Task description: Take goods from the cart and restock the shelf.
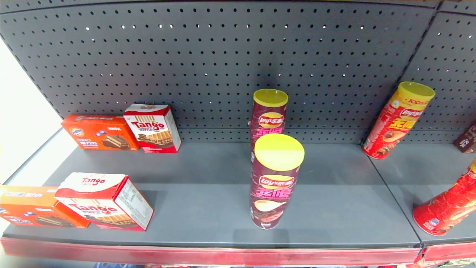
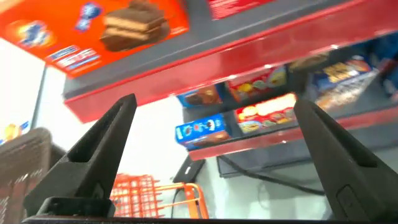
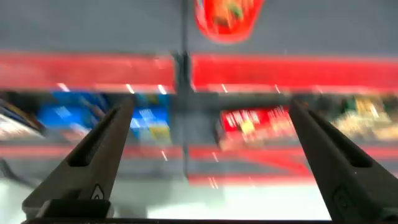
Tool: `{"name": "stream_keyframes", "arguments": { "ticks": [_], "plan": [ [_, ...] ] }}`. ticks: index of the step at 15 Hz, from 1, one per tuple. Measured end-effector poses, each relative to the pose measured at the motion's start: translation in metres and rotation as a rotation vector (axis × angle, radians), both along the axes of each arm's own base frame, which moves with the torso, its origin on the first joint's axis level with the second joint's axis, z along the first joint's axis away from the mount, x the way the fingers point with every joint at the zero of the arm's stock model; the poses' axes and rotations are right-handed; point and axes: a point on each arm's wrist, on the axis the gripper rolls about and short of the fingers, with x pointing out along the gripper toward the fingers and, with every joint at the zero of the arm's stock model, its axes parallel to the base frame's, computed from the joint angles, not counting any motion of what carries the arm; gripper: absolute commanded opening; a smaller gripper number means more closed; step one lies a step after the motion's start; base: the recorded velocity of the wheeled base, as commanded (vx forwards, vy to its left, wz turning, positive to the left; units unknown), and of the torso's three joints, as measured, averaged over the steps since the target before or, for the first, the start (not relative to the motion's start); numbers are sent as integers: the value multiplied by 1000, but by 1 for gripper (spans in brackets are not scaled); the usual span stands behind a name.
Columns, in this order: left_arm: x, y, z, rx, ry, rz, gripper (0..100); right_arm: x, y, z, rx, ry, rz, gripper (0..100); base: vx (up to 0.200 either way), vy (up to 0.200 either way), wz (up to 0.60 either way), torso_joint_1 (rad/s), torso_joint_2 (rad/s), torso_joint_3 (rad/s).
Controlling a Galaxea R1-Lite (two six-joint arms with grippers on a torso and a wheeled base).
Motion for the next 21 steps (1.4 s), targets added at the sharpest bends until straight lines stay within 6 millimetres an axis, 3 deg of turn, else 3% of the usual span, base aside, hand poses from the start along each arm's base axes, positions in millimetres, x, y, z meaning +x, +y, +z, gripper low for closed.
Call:
{"name": "stream_keyframes", "arguments": {
  "ticks": [3, 7, 16, 21],
  "plan": [
    [-2, 0, 0, 5, -26, 46, 100, -9, -4, -1, 32, -103, -211, 100, 0, 0, 0, 0, 0, 0],
    [-7, 1, 0, 2, -81, 83, 100, -11, 1, -5, 15, -126, 12, 100, 0, 0, 0, 0, 0, 0],
    [-18, 1, -2, -103, -190, 85, 100, -11, 1, -8, 17, -125, 6, 100, 0, 0, 0, 0, 0, 0],
    [-22, -6, -4, -233, -193, -86, 100, -11, 1, -8, 18, -126, 4, 100, 0, 0, 0, 0, 0, 0]
  ]
}}
